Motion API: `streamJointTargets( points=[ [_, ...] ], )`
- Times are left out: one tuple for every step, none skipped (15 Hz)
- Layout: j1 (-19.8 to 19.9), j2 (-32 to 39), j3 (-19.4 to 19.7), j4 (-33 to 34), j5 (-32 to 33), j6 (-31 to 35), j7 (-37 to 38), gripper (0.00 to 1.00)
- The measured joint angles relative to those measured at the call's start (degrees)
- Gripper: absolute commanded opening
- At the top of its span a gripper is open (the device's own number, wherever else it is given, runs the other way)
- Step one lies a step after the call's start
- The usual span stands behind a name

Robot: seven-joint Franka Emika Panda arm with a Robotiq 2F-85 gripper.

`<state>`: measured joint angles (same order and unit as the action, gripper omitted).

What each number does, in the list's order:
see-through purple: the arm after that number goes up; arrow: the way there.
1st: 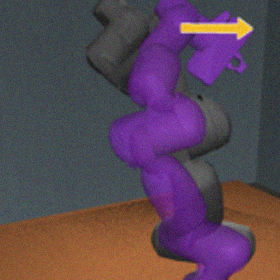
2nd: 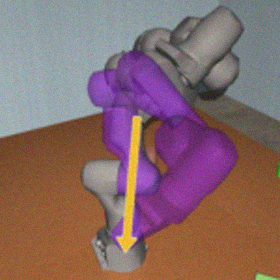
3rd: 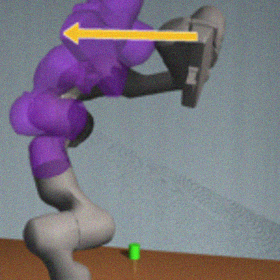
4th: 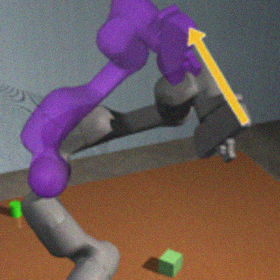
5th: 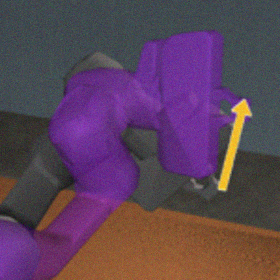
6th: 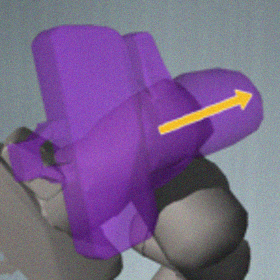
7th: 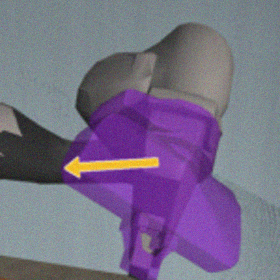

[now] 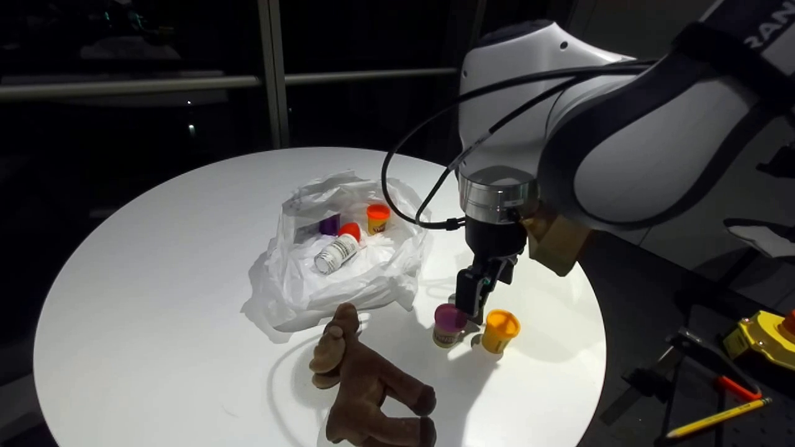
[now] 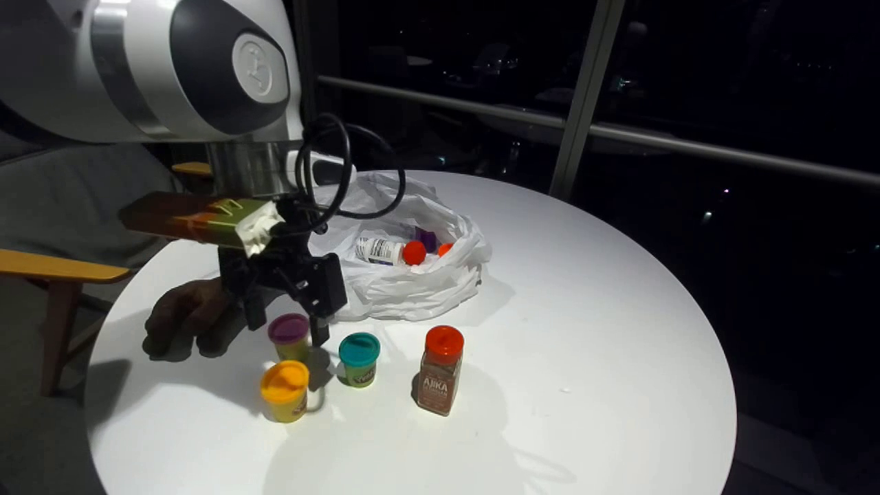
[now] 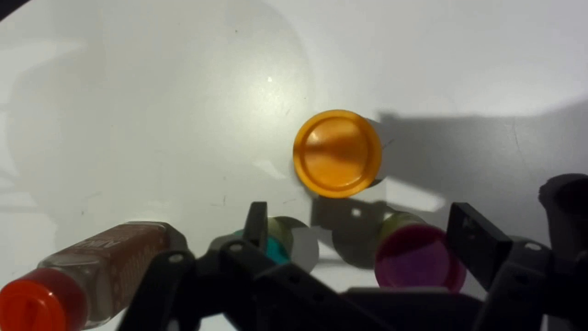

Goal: Take the containers, deer plush toy and red ball out of the white plastic bag

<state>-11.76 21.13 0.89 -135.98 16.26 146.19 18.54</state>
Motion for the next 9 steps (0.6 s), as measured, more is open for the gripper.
streamJointTargets(
  points=[
    [0.0, -1.4, -0.5, 0.0, -0.1, -1.3, -0.1, 1.00],
    [-0.1, -2.8, -1.1, 0.2, -0.5, -3.3, -0.1, 1.00],
    [-0.2, -4.1, -1.9, 0.8, -1.3, -5.5, -0.1, 1.00],
    [-0.2, -4.9, -2.6, 1.8, -2.4, -7.8, -0.1, 1.00],
    [-0.2, -5.3, -3.4, 3.4, -4.0, -10.0, -0.2, 1.00],
    [-0.2, -5.2, -3.9, 5.4, -5.5, -12.0, -0.2, 1.00],
    [-0.2, -4.8, -4.3, 7.6, -7.0, -13.7, -0.2, 1.00],
    [-0.2, -3.9, -4.4, 9.9, -8.4, -14.8, -0.2, 1.00],
    [-0.1, -2.8, -4.5, 12.4, -9.3, -15.4, -0.2, 1.00]
  ],
)
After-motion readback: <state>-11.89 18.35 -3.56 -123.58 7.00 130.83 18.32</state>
